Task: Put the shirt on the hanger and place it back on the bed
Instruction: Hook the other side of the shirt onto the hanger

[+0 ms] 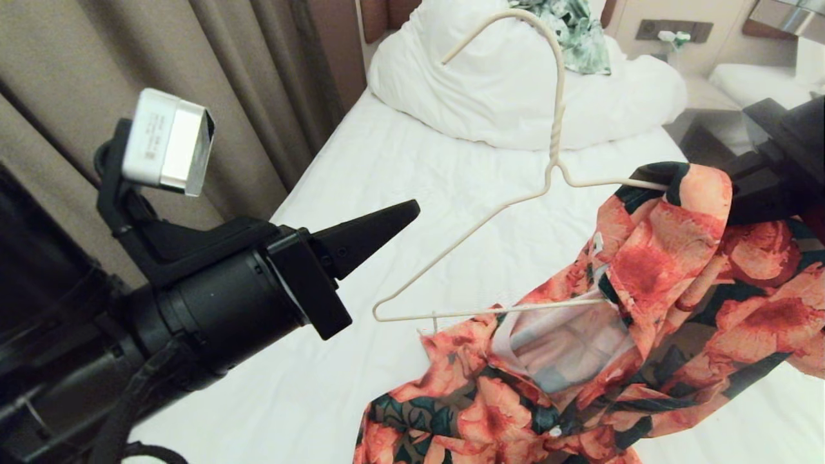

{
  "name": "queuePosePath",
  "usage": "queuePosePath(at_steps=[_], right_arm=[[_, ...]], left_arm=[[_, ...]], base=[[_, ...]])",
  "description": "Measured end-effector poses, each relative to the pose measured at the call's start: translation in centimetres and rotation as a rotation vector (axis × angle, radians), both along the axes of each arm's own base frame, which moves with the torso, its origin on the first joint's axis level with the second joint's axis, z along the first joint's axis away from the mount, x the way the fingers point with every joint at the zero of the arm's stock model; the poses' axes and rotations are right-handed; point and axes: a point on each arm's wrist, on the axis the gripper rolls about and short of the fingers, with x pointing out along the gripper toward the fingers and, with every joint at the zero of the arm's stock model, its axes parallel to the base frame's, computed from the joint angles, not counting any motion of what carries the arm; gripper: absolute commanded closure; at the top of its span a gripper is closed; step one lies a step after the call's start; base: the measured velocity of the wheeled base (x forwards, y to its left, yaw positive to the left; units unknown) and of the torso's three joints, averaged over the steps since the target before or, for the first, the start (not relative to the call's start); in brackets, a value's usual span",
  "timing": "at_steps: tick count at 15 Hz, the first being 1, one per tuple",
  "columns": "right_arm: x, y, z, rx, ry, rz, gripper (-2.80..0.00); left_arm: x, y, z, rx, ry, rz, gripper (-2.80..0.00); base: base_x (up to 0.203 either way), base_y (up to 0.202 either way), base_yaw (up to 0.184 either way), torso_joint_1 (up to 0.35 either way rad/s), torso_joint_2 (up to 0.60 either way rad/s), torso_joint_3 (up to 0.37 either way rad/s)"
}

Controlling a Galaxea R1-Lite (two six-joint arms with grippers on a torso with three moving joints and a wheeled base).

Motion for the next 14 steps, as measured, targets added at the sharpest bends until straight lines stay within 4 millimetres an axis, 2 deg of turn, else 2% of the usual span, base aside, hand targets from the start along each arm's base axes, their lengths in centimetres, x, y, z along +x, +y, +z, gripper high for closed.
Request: queuePosePath(at_steps=[3, 8, 12, 14], right_arm=[[0.8, -0.6, -0.5, -0.008, 0.019, -0.04, 0.0], [2.9, -1.4, -1.6, -0.004, 0.069, -0.08, 0.0], [5.4, -0.8, -2.6, 0.029, 0.07, -0.058, 0.0], [6.5, -1.4, -3.8, 0.031, 0.121, -0.079, 0.0]], left_arm=[[0.9, 0.6, 0.3, 0.02, 0.016, 0.031, 0.0], [2.4, 0.5, -0.2, 0.061, 0.056, 0.071, 0.0], [4.0, 0.5, -0.8, 0.11, 0.108, 0.118, 0.0], [4.3, 0.3, -1.0, 0.127, 0.124, 0.121, 0.0]], base=[[0.0, 0.0, 0.0, 0.0, 0.0, 0.0], [0.0, 0.0, 0.0, 0.0, 0.0, 0.0], [0.0, 0.0, 0.0, 0.0, 0.0, 0.0], [0.0, 0.0, 0.0, 0.0, 0.0, 0.0]])
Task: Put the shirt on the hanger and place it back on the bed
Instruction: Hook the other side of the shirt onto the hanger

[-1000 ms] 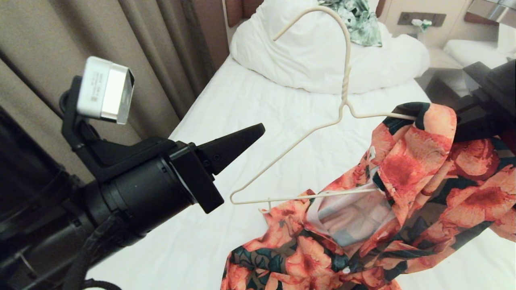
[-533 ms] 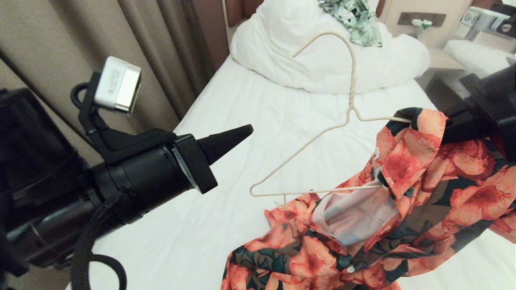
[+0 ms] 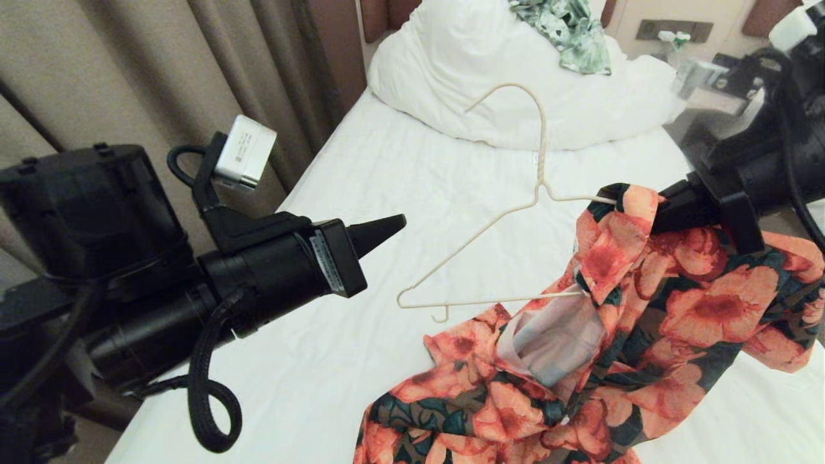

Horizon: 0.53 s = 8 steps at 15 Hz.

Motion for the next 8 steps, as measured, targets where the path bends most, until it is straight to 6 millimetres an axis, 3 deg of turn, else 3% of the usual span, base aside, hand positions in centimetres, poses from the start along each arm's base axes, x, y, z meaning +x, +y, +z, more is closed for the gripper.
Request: queuePosePath(at_steps=[5, 8], right_arm=[[3.4, -4.2, -4.0, 0.019, 0.157, -0.126, 0.0], [4.3, -6.5, -6.6, -0.003, 0.23, -0.198, 0.0]], left_arm=[[0.6, -0.6, -0.8, 0.032, 0.038, -0.002, 0.0], [0.7, -1.5, -1.6, 0.058, 0.064, -0.01, 0.0]], base=[[0.0, 0.0, 0.0, 0.0, 0.0, 0.0], [0.0, 0.0, 0.0, 0.0, 0.0, 0.0]])
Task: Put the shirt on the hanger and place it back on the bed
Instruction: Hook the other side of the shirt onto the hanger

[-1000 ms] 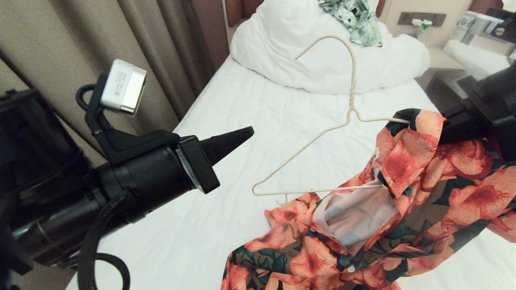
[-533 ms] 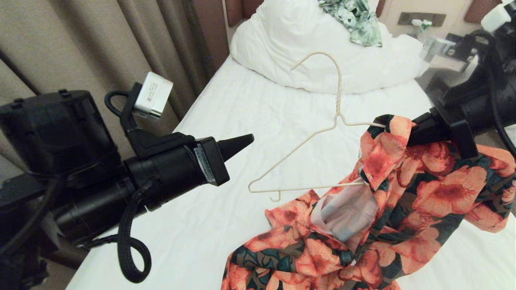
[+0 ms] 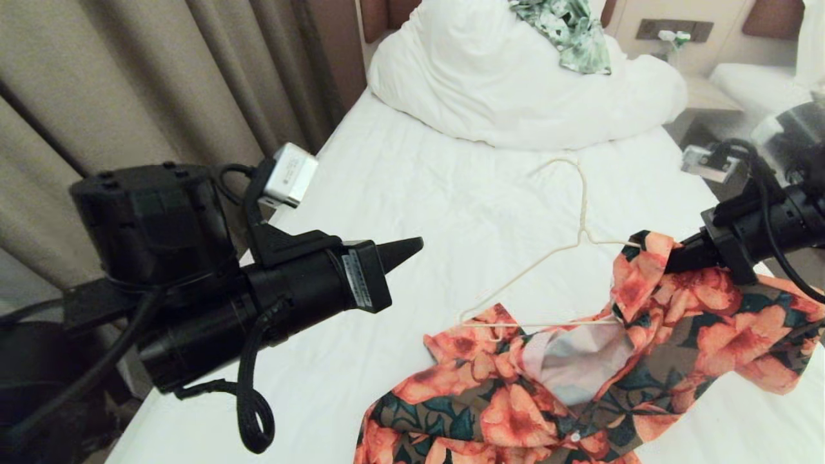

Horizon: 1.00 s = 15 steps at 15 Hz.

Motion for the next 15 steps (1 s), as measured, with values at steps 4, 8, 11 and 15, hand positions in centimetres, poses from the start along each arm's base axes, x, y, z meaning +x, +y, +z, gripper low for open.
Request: queuePosePath(at_steps=[4, 8, 11, 15], right_arm=[[0.6, -2.5, -3.0, -0.006, 0.046, -0.08, 0.0], [0.3, -5.0, -5.9, -0.001, 0.07, -0.143, 0.0], [-0.3, -5.8, -8.9, -0.028, 0.064, -0.092, 0.0], [-2.4, -5.9, -12.3, -0.051, 0.039, -0.103, 0.0]], left_arm=[[0.1, -1.5, -1.7, 0.067, 0.065, -0.017, 0.0], [0.2, -3.6, -3.5, 0.126, 0.107, -0.002, 0.0], [0.4, -4.4, -4.5, 0.152, 0.131, -0.012, 0.0], [-0.1, -5.3, -5.5, 0.178, 0.155, -0.03, 0.0]], base=[[0.0, 0.0, 0.0, 0.0, 0.0, 0.0], [0.0, 0.0, 0.0, 0.0, 0.0, 0.0], [0.0, 0.0, 0.0, 0.0, 0.0, 0.0], [0.0, 0.0, 0.0, 0.0, 0.0, 0.0]])
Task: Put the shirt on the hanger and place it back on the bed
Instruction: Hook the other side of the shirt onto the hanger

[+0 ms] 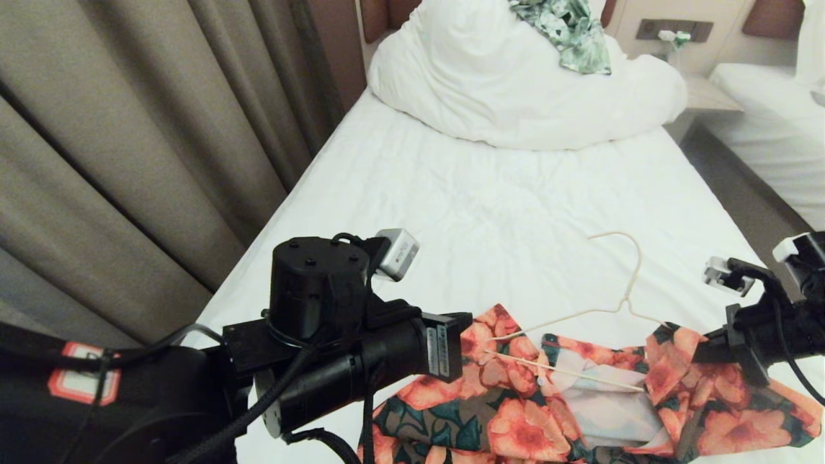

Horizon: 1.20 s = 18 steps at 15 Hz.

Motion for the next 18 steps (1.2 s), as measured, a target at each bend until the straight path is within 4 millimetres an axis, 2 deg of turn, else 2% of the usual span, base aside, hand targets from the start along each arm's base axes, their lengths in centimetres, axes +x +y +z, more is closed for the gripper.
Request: queuePosePath(at_steps=[3, 5, 7, 9, 13, 18], right_arm=[[-1.4, -0.2, -1.4, 0.001, -0.139, -0.043, 0.0], [-1.6, -0.4, -1.0, 0.016, -0.23, -0.059, 0.0], [-2.0, -0.8, -0.5, 0.049, -0.253, -0.073, 0.0], [-2.3, -1.1, 0.0, 0.062, -0.273, -0.076, 0.0], [-3.1, -1.4, 0.7, 0.066, -0.295, -0.086, 0.0], [-3.7, -1.8, 0.7, 0.075, -0.308, -0.096, 0.0]], left_arm=[[0.1, -0.7, 0.1, 0.028, 0.015, -0.009, 0.0], [-0.1, -1.9, 0.0, 0.09, 0.061, -0.038, 0.0], [-0.5, -3.9, -1.0, 0.154, 0.103, -0.083, 0.0], [-0.6, -6.7, -2.5, 0.216, 0.134, -0.119, -2.8], [0.4, -12.2, -4.9, 0.334, 0.155, -0.106, -2.8], [2.8, -15.1, -5.9, 0.435, 0.119, -0.026, -2.8]], base=[[0.0, 0.0, 0.0, 0.0, 0.0, 0.0], [0.0, 0.0, 0.0, 0.0, 0.0, 0.0], [0.0, 0.0, 0.0, 0.0, 0.0, 0.0], [0.0, 0.0, 0.0, 0.0, 0.0, 0.0], [0.0, 0.0, 0.0, 0.0, 0.0, 0.0], [0.0, 0.0, 0.0, 0.0, 0.0, 0.0]])
